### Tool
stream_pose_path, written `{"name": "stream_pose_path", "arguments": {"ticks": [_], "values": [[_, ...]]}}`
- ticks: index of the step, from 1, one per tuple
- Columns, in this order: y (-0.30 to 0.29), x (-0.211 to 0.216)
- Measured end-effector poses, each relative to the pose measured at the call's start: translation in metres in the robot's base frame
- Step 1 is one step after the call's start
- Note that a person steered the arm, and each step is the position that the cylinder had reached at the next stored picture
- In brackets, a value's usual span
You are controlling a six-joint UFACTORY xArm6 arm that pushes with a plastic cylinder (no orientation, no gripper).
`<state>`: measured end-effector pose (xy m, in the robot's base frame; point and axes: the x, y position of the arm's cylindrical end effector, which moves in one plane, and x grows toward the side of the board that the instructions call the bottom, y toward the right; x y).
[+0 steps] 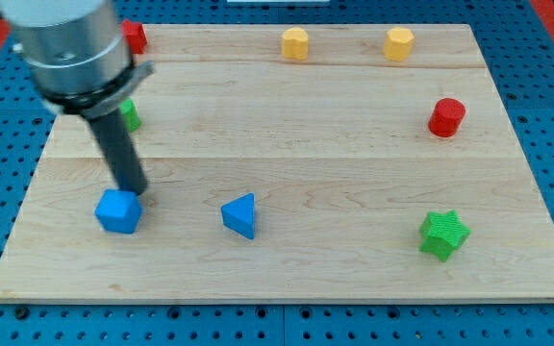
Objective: Slide the blue triangle to the bottom center
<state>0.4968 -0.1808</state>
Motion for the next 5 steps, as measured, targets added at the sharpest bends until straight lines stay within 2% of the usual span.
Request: {"name": "stream_pose_path", "arguments": {"ticks": [2,3,4,5], "values": [[0.055,0.006],[0.015,0.031],[0.0,0.02],[0.035,-0.023]]}}
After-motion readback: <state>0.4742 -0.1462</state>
